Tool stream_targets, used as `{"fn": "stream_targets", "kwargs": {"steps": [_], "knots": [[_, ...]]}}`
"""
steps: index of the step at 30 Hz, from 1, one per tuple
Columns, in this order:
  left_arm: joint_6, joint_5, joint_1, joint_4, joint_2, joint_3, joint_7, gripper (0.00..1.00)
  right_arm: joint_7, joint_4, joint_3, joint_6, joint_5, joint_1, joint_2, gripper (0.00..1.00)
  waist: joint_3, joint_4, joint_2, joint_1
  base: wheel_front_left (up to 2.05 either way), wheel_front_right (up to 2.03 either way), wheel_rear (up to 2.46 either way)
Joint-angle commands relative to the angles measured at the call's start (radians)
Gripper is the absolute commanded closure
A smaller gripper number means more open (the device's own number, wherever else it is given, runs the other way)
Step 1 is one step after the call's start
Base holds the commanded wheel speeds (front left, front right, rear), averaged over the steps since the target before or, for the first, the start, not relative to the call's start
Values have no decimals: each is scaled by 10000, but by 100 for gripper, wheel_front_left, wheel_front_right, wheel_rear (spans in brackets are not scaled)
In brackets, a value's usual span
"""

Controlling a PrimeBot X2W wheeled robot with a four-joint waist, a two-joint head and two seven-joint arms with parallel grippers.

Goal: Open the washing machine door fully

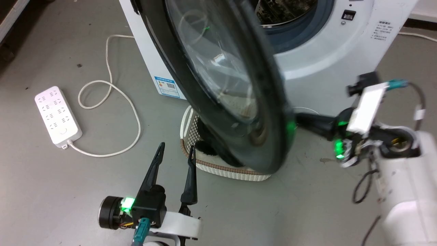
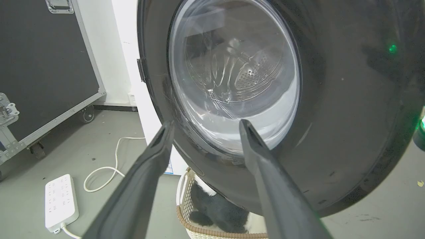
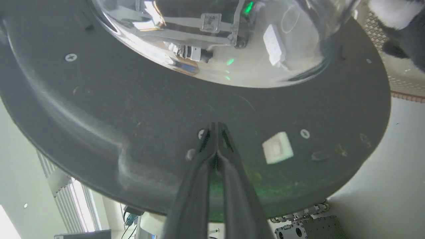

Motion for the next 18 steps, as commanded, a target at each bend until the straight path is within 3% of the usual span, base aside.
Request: {"fn": "stream_targets", "kwargs": {"steps": [1, 9, 14, 15, 16, 17, 18], "knots": [[-47, -31, 134, 42, 16, 30, -53, 0, -170, -197, 514, 12, 400, 285, 107, 100, -39, 25, 0, 2, 0, 0, 0], [-120, -97, 300, 136, 16, 155, -53, 0, -1297, -1077, 3244, 12, 1922, 1413, 109, 100, -63, 177, 0, 2, 0, 0, 0], [-124, -136, 338, 143, 16, 212, -53, 0, -1801, -1434, 3890, 12, 2111, 1713, 109, 100, -108, 212, 0, 2, 0, 0, 0], [-141, -121, 379, 171, 16, 305, -53, 0, -2368, -1568, 3673, 12, 1701, 1802, 26, 100, -251, 160, 0, 2, 0, 0, 0], [-148, -118, 378, 164, 16, 350, -53, 0, -2667, -1630, 3528, 12, 1501, 1822, -55, 39, -307, 133, 0, 2, 0, 0, 0], [-152, -120, 376, 151, 16, 403, -53, 0, -2965, -1759, 3384, 12, 1304, 1842, -145, 0, -366, 94, 0, 2, 0, 0, 0], [-156, -124, 376, 127, 16, 460, -53, 0, -3291, -1915, 3207, 12, 1127, 1877, -239, 0, -431, 48, 0, 2, 0, 0, 0]]}}
